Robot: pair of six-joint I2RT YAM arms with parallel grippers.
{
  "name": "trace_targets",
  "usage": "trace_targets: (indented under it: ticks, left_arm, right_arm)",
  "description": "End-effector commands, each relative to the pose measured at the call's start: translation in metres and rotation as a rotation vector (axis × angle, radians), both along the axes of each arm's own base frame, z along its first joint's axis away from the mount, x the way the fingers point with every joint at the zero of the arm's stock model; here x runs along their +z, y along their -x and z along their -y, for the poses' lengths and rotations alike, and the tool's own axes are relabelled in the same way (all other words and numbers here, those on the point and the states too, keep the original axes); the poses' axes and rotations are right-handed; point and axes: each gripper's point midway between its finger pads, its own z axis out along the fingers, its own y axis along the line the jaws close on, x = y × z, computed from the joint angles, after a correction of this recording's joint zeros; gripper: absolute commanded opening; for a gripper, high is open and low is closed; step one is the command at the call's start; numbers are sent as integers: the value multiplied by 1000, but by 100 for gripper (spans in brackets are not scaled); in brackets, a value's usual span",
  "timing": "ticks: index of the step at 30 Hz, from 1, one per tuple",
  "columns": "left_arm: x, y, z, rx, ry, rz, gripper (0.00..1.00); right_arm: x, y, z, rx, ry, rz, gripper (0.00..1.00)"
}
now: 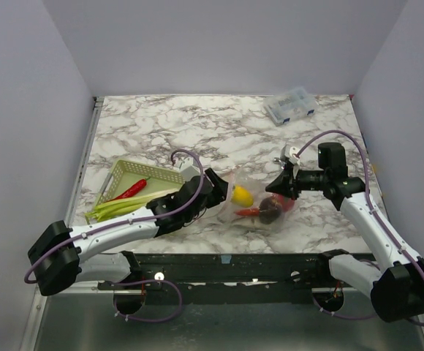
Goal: Open the zip-top bag and remove the fake food
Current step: Pick up the fake fruit from the zipper food storage bag.
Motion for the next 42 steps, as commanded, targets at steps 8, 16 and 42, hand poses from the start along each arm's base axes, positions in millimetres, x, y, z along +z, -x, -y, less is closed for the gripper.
trace_targets:
  ticks: [8, 16, 42]
  left_arm:
    - [5, 12, -22, 28, -8, -2, 0]
    - [18, 16, -30, 33, 4, 19, 0]
    - [54, 18, -99, 179, -92, 131, 0]
  right_arm:
    - [1, -11, 2, -45, 18, 26, 0]
    - [-1, -13, 3, -55, 21, 27, 0]
    - [-5, -14, 3, -52, 27, 15, 0]
